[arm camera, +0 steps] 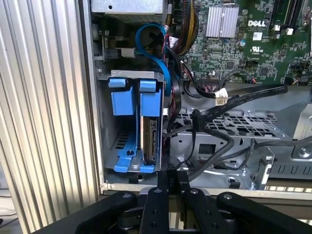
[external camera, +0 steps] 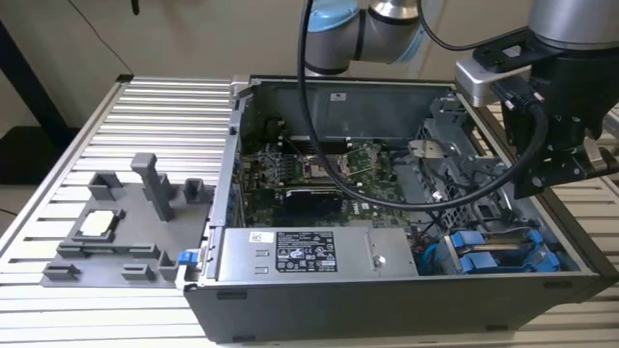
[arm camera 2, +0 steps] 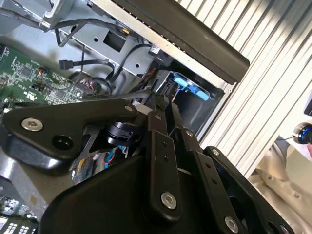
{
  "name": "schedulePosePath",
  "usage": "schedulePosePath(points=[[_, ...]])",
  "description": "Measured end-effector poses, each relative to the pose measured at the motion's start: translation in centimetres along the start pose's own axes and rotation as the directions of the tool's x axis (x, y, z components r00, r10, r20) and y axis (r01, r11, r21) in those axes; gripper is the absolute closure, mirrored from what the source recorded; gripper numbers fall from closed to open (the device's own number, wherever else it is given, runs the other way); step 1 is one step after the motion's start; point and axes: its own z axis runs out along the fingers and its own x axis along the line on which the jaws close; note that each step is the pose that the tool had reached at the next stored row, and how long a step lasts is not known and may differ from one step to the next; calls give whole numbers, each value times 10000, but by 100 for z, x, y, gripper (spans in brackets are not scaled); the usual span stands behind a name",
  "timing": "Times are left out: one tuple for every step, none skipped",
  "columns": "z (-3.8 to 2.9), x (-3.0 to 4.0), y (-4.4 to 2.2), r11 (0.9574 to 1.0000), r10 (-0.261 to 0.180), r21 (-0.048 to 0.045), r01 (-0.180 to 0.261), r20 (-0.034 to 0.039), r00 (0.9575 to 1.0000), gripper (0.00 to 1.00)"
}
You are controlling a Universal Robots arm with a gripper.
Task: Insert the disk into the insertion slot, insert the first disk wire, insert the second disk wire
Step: 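Insert the first disk wire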
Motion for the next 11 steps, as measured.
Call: schedulePosePath(points=[[5, 0, -4, 10000, -1, -14, 1, 1, 10000, 81], [12, 1, -20, 10000, -3, -96, 3, 0, 10000, 81], [22, 4, -46, 9998, -6, -223, 6, 5, 10000, 81], [33, 6, -73, 9994, -10, -348, 10, 10, 10000, 81], [44, 8, -100, 9988, -12, -481, 13, 16, 10000, 81], [54, 11, -127, 9981, -16, -612, 17, 21, 10000, 81], [64, 13, -156, 9972, -19, -754, 21, 24, 10000, 81], [74, 16, -181, 9960, -22, -888, 25, 29, 10000, 81], [84, 18, -209, 9947, -27, -1032, 30, 34, 10000, 81], [92, 21, -231, 9932, -29, -1160, 33, 37, 10000, 81], [102, 24, -258, 9914, -33, -1312, 39, 42, 10000, 81]])
